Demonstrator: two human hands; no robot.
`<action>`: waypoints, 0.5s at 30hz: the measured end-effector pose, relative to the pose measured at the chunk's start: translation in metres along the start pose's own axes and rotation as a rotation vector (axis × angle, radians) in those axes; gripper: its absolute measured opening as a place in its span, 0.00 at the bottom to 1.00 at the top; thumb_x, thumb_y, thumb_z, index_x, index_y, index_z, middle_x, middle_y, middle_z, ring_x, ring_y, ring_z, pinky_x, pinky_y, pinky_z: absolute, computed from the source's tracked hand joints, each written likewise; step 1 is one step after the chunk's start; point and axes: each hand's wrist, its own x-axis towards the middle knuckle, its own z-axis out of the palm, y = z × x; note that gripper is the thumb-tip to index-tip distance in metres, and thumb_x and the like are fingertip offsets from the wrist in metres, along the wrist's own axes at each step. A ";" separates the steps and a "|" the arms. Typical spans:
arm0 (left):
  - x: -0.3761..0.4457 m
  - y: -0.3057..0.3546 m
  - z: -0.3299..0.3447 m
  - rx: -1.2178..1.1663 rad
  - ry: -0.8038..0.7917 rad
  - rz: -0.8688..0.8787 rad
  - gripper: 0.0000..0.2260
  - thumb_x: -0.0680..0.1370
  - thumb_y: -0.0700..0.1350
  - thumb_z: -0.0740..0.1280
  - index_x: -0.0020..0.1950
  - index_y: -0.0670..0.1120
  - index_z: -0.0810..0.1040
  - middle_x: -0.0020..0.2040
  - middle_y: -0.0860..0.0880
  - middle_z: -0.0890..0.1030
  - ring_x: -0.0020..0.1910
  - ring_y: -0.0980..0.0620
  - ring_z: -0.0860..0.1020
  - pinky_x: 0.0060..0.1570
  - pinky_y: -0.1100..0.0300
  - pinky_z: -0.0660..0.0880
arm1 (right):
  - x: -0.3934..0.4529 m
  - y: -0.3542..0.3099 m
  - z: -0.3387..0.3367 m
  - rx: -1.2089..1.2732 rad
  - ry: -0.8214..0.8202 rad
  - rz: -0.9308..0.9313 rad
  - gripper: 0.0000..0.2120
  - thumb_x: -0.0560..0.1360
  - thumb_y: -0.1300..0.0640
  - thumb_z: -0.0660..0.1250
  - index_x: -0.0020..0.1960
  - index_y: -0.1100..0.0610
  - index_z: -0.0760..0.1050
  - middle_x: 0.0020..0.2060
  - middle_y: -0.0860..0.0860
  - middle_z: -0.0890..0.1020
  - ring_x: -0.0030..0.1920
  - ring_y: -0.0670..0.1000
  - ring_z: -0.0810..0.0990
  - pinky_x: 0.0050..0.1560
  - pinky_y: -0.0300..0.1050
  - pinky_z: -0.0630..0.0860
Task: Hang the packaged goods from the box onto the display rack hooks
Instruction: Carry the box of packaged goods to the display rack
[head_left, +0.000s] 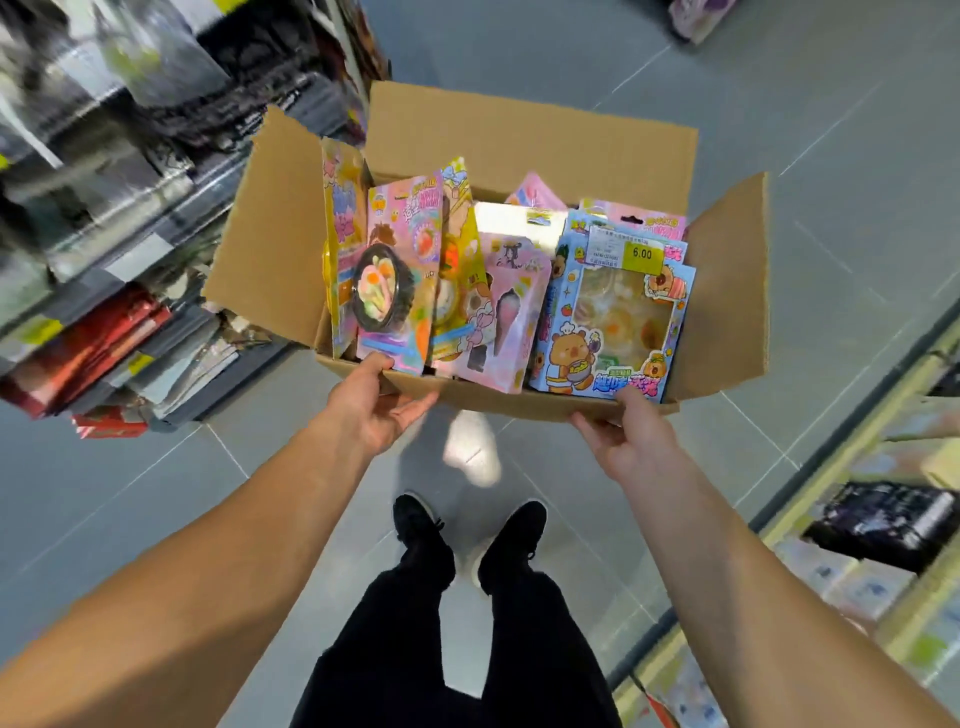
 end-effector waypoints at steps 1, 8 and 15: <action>-0.017 0.000 0.012 0.015 -0.005 0.012 0.05 0.80 0.42 0.64 0.51 0.41 0.73 0.48 0.38 0.80 0.50 0.39 0.82 0.36 0.44 0.82 | -0.014 -0.013 -0.009 0.009 -0.005 0.003 0.15 0.77 0.61 0.68 0.61 0.61 0.71 0.54 0.62 0.81 0.53 0.60 0.82 0.46 0.58 0.83; -0.071 0.007 0.072 0.033 -0.021 0.011 0.05 0.80 0.41 0.64 0.53 0.41 0.73 0.50 0.39 0.80 0.56 0.38 0.80 0.49 0.41 0.79 | -0.053 -0.072 -0.028 0.111 0.006 0.022 0.17 0.77 0.60 0.68 0.65 0.60 0.70 0.57 0.62 0.79 0.55 0.62 0.80 0.36 0.55 0.82; -0.055 0.075 0.172 0.072 -0.099 0.005 0.10 0.80 0.42 0.64 0.60 0.40 0.71 0.52 0.38 0.78 0.47 0.39 0.79 0.49 0.42 0.79 | -0.052 -0.158 0.038 0.159 0.018 -0.029 0.19 0.78 0.60 0.68 0.67 0.58 0.69 0.61 0.60 0.76 0.60 0.62 0.78 0.41 0.55 0.82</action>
